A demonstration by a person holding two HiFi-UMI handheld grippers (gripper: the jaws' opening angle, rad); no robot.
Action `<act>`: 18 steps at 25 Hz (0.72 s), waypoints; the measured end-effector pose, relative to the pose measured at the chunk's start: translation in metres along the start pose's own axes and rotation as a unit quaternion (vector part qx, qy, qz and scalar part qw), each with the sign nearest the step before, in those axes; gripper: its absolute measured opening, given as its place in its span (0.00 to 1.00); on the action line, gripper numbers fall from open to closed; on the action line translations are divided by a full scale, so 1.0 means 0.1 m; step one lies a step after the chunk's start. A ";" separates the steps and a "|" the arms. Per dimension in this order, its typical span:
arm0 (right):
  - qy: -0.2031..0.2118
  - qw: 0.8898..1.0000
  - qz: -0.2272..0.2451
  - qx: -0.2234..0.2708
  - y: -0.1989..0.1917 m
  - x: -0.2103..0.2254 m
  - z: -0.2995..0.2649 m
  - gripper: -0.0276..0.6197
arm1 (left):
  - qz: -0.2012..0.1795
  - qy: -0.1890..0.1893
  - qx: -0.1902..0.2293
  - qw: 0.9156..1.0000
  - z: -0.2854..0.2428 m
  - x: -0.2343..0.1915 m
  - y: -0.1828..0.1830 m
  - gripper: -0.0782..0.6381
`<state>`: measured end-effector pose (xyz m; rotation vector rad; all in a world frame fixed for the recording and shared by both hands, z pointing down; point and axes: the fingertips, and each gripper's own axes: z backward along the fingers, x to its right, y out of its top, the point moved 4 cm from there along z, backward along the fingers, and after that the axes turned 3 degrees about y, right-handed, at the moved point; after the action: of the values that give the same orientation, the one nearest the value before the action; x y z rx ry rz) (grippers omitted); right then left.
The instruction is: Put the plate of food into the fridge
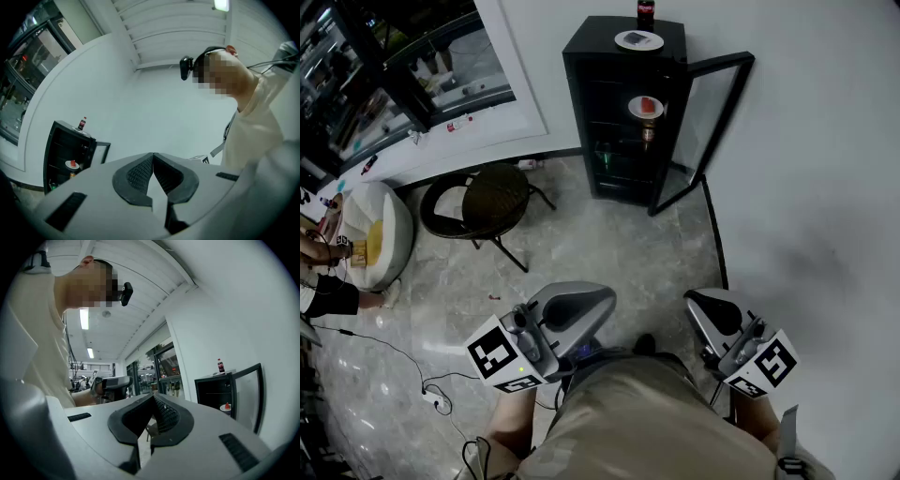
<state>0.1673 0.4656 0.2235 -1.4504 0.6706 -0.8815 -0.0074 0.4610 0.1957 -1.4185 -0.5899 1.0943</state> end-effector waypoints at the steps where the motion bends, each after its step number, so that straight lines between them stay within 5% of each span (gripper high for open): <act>1: 0.000 1.000 -0.002 0.002 0.01 0.02 0.02 0.07 | 0.000 0.001 0.001 1.000 -0.03 0.00 0.00 0.12; 11: 0.003 1.000 -0.014 0.018 0.04 0.22 0.24 0.07 | 0.001 0.008 0.001 1.000 -0.32 0.06 -0.04 0.12; 18: 0.045 0.998 0.032 0.002 0.05 0.28 0.26 0.07 | -0.014 0.006 -0.011 1.000 -0.63 0.15 -0.09 0.12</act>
<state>0.2048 0.4561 0.2235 -1.3854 0.7783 -0.9017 0.0556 0.4451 0.1915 -1.4300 -0.6137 1.0593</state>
